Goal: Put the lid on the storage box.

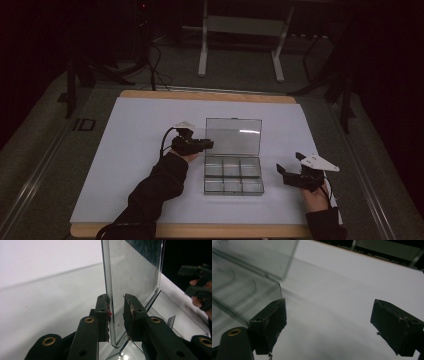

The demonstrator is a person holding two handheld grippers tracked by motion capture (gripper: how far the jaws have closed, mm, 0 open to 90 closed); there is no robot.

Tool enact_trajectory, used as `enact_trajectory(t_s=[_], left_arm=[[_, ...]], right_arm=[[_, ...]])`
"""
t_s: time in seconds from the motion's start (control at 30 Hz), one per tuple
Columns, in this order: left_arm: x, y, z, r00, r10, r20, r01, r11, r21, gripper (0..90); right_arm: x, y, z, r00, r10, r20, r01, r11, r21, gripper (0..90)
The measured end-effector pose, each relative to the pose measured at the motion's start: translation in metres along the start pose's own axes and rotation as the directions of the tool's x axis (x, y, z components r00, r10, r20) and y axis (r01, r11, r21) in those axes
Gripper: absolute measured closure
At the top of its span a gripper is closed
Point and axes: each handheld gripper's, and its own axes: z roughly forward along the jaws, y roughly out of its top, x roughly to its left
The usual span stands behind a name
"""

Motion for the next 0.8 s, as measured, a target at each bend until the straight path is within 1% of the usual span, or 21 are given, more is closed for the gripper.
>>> enact_trajectory(t_s=[0.07,0.1,0.13,0.17,0.2,0.23,0.27,0.3,0.33,0.4,0.47,0.5,0.57,0.6,0.63,0.67,0.73,0.77,0.8], left_arm=[[0.000,0.000,0.000,1.0000,0.001,-0.003,-0.001,1.0000,-0.001,76.1],[0.000,0.000,0.000,1.0000,0.001,-0.003,-0.001,1.0000,-0.001,76.1],[-0.001,0.000,0.000,1.0000,0.005,-0.003,-0.005,1.0000,-0.002,76.2],[-0.001,0.000,0.000,0.9999,0.010,-0.003,-0.010,0.9999,-0.003,76.2],[-0.001,-0.001,-0.001,0.9998,0.019,-0.003,-0.019,0.9998,-0.005,76.2],[-0.001,-0.001,-0.001,0.9997,0.023,-0.002,-0.023,0.9997,-0.006,76.6],[-0.001,-0.001,-0.001,0.9996,0.028,0.001,-0.028,0.9996,-0.008,76.7],[-0.001,-0.001,-0.001,0.9994,0.035,0.002,-0.035,0.9993,-0.009,76.7],[0.000,-0.001,-0.001,0.9992,0.040,0.004,-0.040,0.9992,-0.009,76.7],[0.000,-0.001,-0.001,0.9991,0.041,0.007,-0.041,0.9991,-0.010,76.9],[0.000,-0.001,-0.001,0.9990,0.044,0.008,-0.044,0.9990,-0.011,77.0],[0.001,-0.001,-0.002,0.9989,0.045,0.010,-0.045,0.9989,-0.012,77.0],[0.001,-0.002,-0.002,0.9988,0.046,0.014,-0.046,0.9988,-0.014,77.0],[0.001,-0.002,-0.001,0.9988,0.046,0.015,-0.046,0.9988,-0.016,77.0],[0.002,-0.002,-0.001,0.9988,0.046,0.017,-0.046,0.9988,-0.015,77.0],[0.002,-0.002,-0.001,0.9987,0.048,0.018,-0.048,0.9987,-0.016,77.0],[0.002,-0.002,-0.001,0.9986,0.050,0.019,-0.050,0.9986,-0.018,77.0],[0.002,-0.002,-0.001,0.9987,0.048,0.020,-0.047,0.9987,-0.019,76.9],[0.002,-0.002,-0.001,0.9987,0.047,0.019,-0.046,0.9988,-0.019,76.9]], right_arm=[[0.001,0.011,0.002,0.9988,0.025,-0.041,-0.025,1.000,0.009,13.6],[0.001,0.011,0.002,0.9988,0.025,-0.041,-0.025,1.000,0.009,13.6],[0.004,0.023,0.008,0.9961,0.033,-0.082,-0.031,0.999,0.022,13.6],[0.004,0.023,0.008,0.9961,0.033,-0.082,-0.031,0.999,0.022,13.6],[0.006,0.027,0.011,0.9957,0.032,-0.087,-0.030,0.999,0.025,13.5],[0.009,0.034,0.016,0.9942,0.030,-0.103,-0.029,1.000,0.010,13.4],[0.011,0.038,0.019,0.9930,0.030,-0.114,-0.030,1.000,0.008,13.9],[0.011,0.038,0.019,0.9930,0.030,-0.114,-0.030,1.000,0.008,13.9],[0.014,0.042,0.024,0.9930,0.023,-0.115,-0.022,1.000,0.015,15.5],[0.018,0.046,0.033,0.9925,0.016,-0.121,-0.013,1.000,0.028,22.8],[0.020,0.050,0.040,0.9902,0.021,-0.138,-0.016,0.999,0.033,26.2],[0.021,0.051,0.044,0.9894,0.019,-0.144,-0.014,0.999,0.037,30.6],[0.023,0.055,0.051,0.9880,0.022,-0.153,-0.016,0.999,0.042,34.3],[0.024,0.056,0.054,0.9862,0.025,-0.164,-0.017,0.999,0.047,38.0],[0.025,0.058,0.058,0.9860,0.021,-0.165,-0.012,0.999,0.052,40.0],[0.026,0.060,0.062,0.9857,0.018,-0.168,-0.007,0.998,0.062,43.9],[0.027,0.062,0.068,0.9839,0.011,-0.178,0.003,0.997,0.075,50.9],[0.028,0.062,0.071,0.9833,0.009,-0.182,0.005,0.997,0.077,52.0],[0.028,0.062,0.073,0.9826,0.013,-0.185,0.002,0.997,0.079,54.9]])
